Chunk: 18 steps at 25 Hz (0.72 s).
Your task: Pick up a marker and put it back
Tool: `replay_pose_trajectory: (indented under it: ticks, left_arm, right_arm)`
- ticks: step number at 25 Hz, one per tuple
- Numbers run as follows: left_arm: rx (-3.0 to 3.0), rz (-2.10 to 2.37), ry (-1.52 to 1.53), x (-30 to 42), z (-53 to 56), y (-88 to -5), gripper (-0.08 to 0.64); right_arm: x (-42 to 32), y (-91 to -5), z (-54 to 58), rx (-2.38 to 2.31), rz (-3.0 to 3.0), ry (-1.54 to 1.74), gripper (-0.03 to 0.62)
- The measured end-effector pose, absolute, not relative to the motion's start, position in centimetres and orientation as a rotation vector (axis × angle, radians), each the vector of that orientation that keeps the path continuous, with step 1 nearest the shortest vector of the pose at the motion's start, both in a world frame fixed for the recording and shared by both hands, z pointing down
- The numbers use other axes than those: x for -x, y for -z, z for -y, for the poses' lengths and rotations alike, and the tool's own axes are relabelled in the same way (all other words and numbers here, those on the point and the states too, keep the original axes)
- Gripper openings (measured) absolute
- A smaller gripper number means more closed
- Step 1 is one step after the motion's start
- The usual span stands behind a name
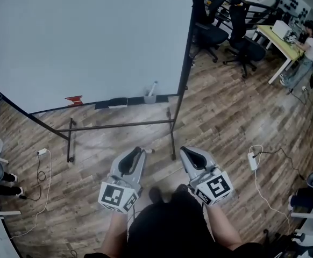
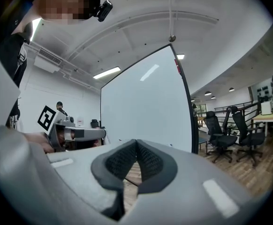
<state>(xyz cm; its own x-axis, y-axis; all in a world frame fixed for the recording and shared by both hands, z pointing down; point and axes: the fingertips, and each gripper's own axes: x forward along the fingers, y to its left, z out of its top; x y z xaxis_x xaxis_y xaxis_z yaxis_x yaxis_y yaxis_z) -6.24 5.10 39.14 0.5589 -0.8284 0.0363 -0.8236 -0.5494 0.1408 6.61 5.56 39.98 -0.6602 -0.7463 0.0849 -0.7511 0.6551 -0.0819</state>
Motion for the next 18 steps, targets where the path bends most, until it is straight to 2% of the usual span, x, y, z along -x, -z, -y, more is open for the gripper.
replay_pose_trajectory:
  ticks: [18]
  left_arm:
    - [-2.628,1.314,0.018,6.9,-4.4,-41.8,0.075]
  right_arm:
    - [-5.5,-41.0,-6.3,-1.321,2.781,-0.241,0.003]
